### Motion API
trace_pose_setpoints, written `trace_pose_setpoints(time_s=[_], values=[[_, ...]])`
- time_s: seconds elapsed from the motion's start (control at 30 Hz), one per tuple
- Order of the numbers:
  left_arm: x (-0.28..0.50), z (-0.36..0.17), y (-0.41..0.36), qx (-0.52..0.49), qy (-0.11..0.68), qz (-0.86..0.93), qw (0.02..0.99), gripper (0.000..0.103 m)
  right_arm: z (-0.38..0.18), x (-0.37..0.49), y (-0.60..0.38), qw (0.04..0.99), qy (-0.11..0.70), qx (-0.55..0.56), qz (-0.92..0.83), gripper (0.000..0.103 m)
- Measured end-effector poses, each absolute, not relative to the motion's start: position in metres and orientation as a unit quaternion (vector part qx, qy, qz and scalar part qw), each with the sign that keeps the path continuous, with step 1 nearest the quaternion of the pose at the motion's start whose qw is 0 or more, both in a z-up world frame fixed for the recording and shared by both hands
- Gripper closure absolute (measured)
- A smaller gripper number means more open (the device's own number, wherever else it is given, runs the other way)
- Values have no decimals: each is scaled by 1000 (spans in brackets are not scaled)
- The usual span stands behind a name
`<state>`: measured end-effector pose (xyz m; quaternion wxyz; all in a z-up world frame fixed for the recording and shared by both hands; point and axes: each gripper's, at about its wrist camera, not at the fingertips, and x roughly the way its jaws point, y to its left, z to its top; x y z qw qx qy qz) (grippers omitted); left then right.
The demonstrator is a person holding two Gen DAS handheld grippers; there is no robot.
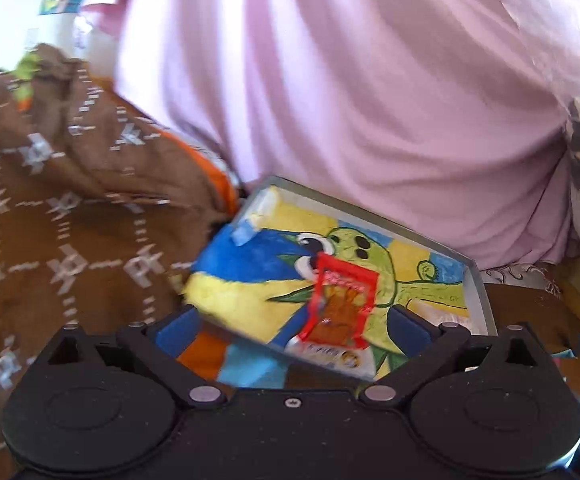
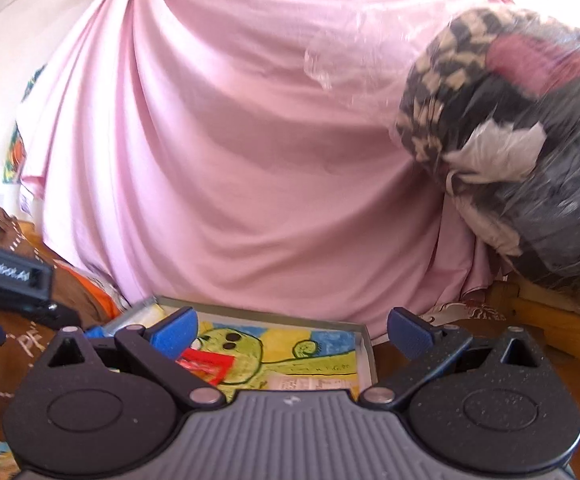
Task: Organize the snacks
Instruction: 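Lower the red packet into the gray tray and open the left tool, then move the right tool back to the wrapped round cake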
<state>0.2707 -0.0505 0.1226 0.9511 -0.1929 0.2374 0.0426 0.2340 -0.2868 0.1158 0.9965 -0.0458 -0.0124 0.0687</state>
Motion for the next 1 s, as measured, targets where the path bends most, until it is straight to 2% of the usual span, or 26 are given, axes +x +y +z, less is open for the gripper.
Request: trace_pose_setpoints(time_s=[0.27,0.57,0.77,1.0], values=[[194,126,-22,-204,207,81,953,1,126,188,-276,996,-12,-64,68,0],[134,113,4,-178,196,113,958,1,109,142,-271,993,13,-86,81,0],[113,106,14,-157,186,113,963,1,89,115,-263,988,51,-109,102,0],[95,86,8,-112,209,76,969,1,66,89,-252,976,114,-137,128,0]])
